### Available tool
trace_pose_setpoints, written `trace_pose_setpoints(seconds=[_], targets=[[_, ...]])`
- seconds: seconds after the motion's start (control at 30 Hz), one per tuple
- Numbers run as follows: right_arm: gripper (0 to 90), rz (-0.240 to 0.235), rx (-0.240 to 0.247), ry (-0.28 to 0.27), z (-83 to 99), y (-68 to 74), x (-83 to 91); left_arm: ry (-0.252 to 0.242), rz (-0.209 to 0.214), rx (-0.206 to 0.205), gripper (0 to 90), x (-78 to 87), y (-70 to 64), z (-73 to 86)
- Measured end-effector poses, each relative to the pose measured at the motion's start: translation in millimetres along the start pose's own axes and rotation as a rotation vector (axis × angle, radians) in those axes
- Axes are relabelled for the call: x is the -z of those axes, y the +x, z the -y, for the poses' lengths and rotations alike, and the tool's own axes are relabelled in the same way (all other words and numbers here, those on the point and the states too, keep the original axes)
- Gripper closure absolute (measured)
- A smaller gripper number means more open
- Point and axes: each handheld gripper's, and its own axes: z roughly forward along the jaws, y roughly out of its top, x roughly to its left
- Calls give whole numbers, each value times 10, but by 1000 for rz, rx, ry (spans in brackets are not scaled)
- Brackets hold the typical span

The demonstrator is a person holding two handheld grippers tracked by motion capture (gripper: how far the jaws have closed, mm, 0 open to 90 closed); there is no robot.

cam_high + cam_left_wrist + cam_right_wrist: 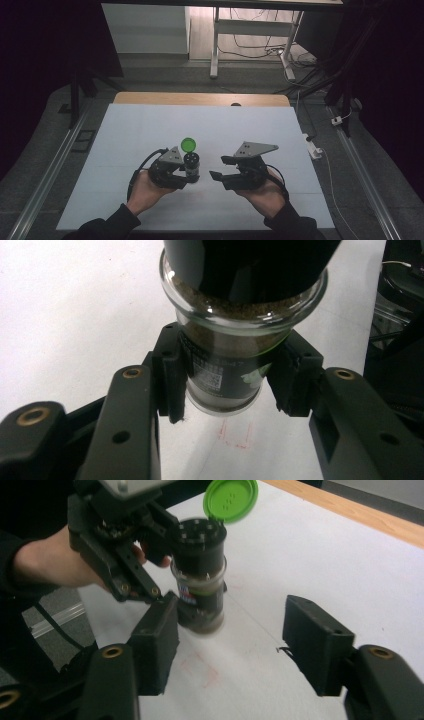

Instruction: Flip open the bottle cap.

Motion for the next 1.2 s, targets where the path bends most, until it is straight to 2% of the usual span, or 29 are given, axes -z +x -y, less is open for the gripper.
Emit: trace_pose_setpoints(seconds=[0.33, 0.57, 0.8, 1.2], targets=[[201, 47, -28, 0, 231, -48, 152, -2, -2, -5, 538, 26, 4, -12], [105, 98, -57, 21, 458, -108, 261, -9, -4, 0, 538, 52, 9, -19], [19, 159, -77, 13, 682, -175, 383, -15, -5, 0, 538, 80, 21, -34], [0, 234, -128, 38, 1060, -272, 587, -26, -6, 2, 538, 119, 46, -63]])
